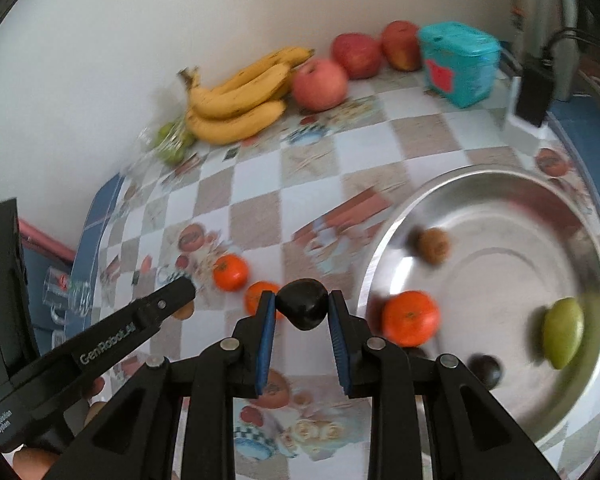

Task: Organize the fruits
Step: 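Carry the plum with the right gripper while the left carries the kiwi toward the bowl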

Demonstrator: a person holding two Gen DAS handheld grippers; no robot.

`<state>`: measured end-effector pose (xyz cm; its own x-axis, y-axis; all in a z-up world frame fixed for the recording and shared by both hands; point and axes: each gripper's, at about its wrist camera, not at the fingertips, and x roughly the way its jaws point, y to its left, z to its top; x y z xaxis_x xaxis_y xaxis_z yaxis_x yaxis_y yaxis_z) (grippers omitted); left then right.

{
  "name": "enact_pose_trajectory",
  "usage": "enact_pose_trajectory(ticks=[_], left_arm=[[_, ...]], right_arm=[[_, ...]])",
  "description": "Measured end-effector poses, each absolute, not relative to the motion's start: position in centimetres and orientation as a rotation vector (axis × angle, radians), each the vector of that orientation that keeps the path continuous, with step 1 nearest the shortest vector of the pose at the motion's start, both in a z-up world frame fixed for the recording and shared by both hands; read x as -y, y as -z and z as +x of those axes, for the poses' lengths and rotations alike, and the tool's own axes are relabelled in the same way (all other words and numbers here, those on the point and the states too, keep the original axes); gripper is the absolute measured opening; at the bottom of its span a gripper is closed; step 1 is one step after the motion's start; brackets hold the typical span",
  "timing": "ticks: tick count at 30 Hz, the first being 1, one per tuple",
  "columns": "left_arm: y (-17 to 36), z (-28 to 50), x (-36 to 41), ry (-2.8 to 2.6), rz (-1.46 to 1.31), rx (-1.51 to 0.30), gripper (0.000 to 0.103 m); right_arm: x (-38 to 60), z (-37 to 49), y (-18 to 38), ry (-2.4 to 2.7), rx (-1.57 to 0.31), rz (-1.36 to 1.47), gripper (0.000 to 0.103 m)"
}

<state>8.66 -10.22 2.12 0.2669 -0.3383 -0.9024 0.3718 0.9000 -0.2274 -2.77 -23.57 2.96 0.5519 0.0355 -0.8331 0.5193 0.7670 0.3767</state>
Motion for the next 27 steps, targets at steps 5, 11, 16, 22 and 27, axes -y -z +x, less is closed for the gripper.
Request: enact_pose_trajectory(ticks=[5, 11, 16, 22, 27], left_arm=[[-2.4, 7.0, 13.4, 0.545, 0.097, -1.197, 0.026], [-2.2, 4.4, 16.7, 0.632, 0.171, -1.187, 0.026], [-2.1, 2.2, 18.7, 0.700, 0.221, -1.168, 0.026], [-2.1, -0.5, 21.1, 0.787, 0.284, -1.122, 0.027], [-1.0, -2.6, 22.8, 0.839, 0.362, -1.110, 0.027]], right_arm=[[26.2, -4.6, -3.2, 0.390, -0.926, 0.690, 0.028], [29.4, -7.2, -3.2, 0.492, -0.902, 0.724, 0.028], [31.7, -9.5, -3.4, 0.567, -0.877, 0.753, 0.028], [33.2, -11.3, -3.9, 0.623, -0.840, 0.769, 0.028], [33.7, -11.4, -2.8, 0.608, -0.864, 0.803, 0.028]])
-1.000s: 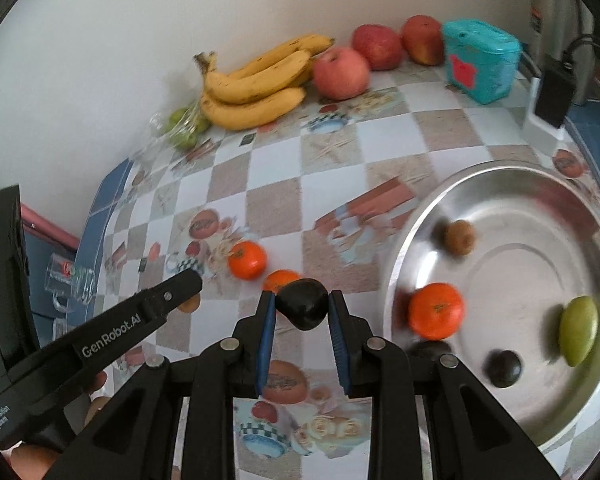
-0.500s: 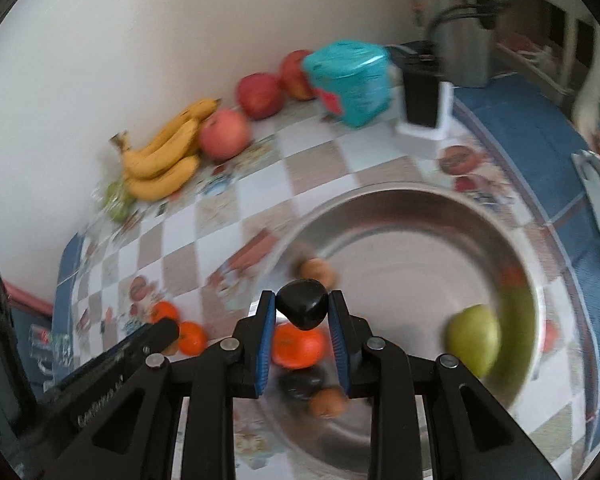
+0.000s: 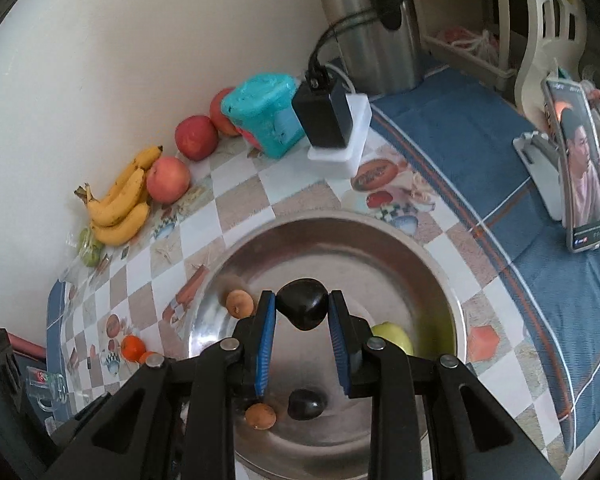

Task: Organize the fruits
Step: 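Carry the plum with the right gripper while the left carries the kiwi toward the bowl, then open the right gripper to drop the plum while the left drops the kiwi into the bowl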

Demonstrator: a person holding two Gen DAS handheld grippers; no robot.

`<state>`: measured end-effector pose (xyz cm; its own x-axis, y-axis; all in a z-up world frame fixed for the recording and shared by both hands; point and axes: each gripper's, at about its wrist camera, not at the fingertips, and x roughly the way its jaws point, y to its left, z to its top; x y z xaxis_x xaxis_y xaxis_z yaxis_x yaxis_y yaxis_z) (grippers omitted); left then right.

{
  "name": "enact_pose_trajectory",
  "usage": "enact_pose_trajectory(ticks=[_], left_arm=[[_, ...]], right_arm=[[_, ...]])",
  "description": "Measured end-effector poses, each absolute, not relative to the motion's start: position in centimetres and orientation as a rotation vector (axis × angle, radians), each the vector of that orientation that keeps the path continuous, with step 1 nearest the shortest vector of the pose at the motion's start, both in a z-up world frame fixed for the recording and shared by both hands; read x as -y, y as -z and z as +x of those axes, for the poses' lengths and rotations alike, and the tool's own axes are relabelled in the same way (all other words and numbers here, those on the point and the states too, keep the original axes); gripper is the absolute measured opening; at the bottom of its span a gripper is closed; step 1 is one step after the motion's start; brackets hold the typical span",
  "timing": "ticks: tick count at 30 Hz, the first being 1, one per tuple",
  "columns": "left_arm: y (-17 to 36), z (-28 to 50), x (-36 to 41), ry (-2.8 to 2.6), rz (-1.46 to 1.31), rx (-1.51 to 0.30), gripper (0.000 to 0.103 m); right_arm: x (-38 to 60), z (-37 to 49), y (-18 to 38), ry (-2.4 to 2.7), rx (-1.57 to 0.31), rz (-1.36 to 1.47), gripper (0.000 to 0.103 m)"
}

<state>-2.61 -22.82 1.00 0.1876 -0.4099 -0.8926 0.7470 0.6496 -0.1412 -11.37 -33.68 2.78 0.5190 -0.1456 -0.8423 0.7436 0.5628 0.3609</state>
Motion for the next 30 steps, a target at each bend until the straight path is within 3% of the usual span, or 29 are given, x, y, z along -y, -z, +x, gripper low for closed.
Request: enact_pose_trajectory(ticks=[22, 26, 30], left_arm=[[1.4, -4.1, 24.1, 0.850, 0.417, -1.150, 0.028], [1.4, -4.0, 24.0, 0.848, 0.405, -1.157, 0.043], [0.9, -3.9, 23.8, 0.848, 0.396, -1.149, 0.043]], right_arm=[[33.5, -10.7, 0.5, 0.612, -0.995, 0.834, 0.029], [33.6, -10.6, 0.5, 0.618, -1.005, 0.826, 0.036], [33.6, -10.8, -0.1, 0.621, -0.983, 0.822, 0.036]])
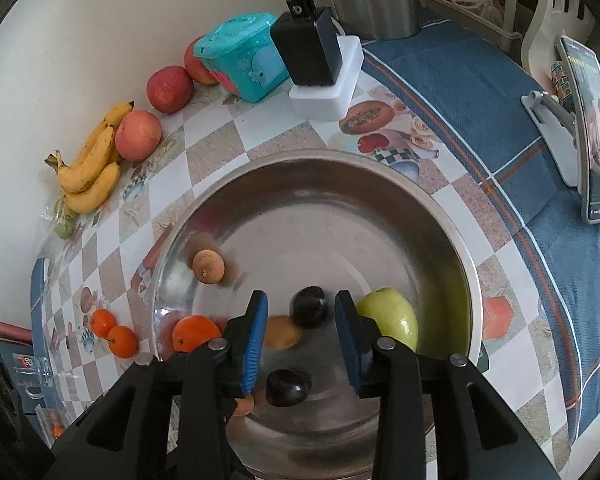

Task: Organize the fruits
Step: 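Open the right gripper to drop the plum while the left drops the kiwi into the bowl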

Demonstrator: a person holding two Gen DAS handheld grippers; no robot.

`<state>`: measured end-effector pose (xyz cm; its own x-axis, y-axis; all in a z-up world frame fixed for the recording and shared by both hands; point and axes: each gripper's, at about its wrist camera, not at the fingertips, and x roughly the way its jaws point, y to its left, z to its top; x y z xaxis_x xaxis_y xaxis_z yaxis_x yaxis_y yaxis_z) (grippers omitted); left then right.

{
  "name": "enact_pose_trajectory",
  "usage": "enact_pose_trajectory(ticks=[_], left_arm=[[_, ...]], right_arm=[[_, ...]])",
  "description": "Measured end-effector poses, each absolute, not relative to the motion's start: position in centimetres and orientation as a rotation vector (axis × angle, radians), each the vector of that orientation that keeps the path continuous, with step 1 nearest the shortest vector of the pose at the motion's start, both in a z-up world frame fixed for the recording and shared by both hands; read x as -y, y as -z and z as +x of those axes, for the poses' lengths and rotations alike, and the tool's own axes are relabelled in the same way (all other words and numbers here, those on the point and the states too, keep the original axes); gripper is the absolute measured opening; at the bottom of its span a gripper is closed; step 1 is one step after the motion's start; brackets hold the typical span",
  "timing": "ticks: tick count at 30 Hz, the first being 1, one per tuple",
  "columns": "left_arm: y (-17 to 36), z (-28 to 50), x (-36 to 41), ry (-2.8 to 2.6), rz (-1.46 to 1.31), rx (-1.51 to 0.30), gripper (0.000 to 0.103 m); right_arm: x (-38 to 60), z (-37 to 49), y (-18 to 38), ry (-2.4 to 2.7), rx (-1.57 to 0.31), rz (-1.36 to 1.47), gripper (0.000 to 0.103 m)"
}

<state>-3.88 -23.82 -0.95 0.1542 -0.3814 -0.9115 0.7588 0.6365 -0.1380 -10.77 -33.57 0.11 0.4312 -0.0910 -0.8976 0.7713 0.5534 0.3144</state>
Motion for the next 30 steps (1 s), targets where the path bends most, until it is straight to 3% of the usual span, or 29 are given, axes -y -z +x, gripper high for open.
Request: enact_pose_trajectory(ticks=[30], left_arm=[[-0.7, 5.9, 13.3, 0.529, 0.072, -1.229, 0.042]], right_arm=[[29.3, -8.2, -1.9, 0.510, -0.989, 0.711, 0.036]])
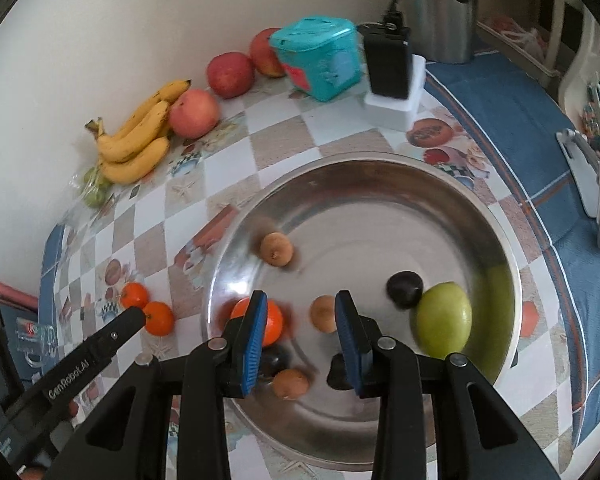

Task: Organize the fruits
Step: 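Open the right gripper to drop the plum while the left drops the kiwi into the bowl, then move both open grippers back over the two tangerines on the cloth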

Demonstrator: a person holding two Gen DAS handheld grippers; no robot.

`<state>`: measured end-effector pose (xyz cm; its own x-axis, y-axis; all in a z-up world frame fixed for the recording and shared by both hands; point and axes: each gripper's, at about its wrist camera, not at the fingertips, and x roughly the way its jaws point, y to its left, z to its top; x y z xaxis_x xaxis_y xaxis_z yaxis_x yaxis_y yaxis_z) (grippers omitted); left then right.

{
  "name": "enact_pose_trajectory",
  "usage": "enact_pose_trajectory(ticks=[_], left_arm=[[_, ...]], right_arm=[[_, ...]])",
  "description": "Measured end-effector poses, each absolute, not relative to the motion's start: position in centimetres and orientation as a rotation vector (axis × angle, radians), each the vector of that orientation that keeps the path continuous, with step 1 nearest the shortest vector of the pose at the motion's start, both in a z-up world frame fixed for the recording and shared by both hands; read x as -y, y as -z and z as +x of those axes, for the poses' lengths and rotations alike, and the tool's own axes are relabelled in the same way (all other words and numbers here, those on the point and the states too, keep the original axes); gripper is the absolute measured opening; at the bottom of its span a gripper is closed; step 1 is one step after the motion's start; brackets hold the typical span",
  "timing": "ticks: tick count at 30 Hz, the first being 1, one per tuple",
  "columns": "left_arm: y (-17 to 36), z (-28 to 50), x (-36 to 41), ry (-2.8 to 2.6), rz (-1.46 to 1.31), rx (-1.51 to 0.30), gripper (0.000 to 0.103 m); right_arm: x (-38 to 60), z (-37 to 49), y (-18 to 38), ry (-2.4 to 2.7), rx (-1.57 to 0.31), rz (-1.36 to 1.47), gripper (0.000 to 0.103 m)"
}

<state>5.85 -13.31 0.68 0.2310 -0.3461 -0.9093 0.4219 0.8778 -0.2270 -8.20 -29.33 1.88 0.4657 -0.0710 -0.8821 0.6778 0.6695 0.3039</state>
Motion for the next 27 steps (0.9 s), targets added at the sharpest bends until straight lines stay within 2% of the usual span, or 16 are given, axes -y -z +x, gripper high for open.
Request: enact_pose_trajectory(ticks=[5, 7, 8, 9, 10, 11, 15, 17, 21, 22, 23, 24, 27], left_arm=[[-0.6, 6.0, 12.9, 0.519, 0.061, -1.235, 0.044], [-0.5, 6.1, 12.8, 0.508, 0.064, -1.238, 0.060], [-0.4, 6.1, 12.8, 0.498, 0.065, -1.240, 0.074], [-0.3, 6.2, 12.7, 0.484, 0.067, -1.243, 0.082], [-0.2, 6.3, 12.6, 0.470, 0.070, -1.245, 0.084], [0.0, 6.4, 12.5, 0.450, 0.077, -1.249, 0.087], [0.7, 6.7, 12.1, 0.411, 0.099, -1.260, 0.103], [0.8, 6.7, 12.0, 0.406, 0.103, -1.262, 0.103], [1.0, 6.7, 11.9, 0.395, 0.114, -1.264, 0.103], [1.0, 6.7, 11.9, 0.391, 0.117, -1.263, 0.103], [1.1, 6.7, 11.9, 0.385, 0.121, -1.260, 0.103], [1.1, 6.8, 11.9, 0.380, 0.123, -1.257, 0.103], [1.0, 6.9, 11.7, 0.377, 0.118, -1.255, 0.103]], right_arm=[[28.9, -7.9, -2.1, 0.504, -0.987, 0.696, 0.036], [29.0, -7.8, -1.9, 0.502, -0.992, 0.703, 0.039], [29.0, -7.7, -1.7, 0.501, -0.996, 0.705, 0.048], [29.0, -7.7, -1.5, 0.498, -1.004, 0.704, 0.054], [28.9, -7.7, -1.4, 0.499, -1.008, 0.700, 0.066], [28.9, -7.6, -1.3, 0.502, -1.015, 0.692, 0.073], [28.7, -7.5, -1.1, 0.510, -1.026, 0.672, 0.075], [28.7, -7.5, -1.0, 0.513, -1.025, 0.671, 0.080], [28.8, -7.6, -1.0, 0.525, -1.018, 0.656, 0.081], [28.8, -7.6, -1.0, 0.529, -1.014, 0.654, 0.084], [28.9, -7.6, -1.0, 0.533, -1.010, 0.654, 0.094], [28.9, -7.7, -1.1, 0.536, -1.003, 0.656, 0.098], [28.9, -7.8, -1.3, 0.537, -0.985, 0.649, 0.099]])
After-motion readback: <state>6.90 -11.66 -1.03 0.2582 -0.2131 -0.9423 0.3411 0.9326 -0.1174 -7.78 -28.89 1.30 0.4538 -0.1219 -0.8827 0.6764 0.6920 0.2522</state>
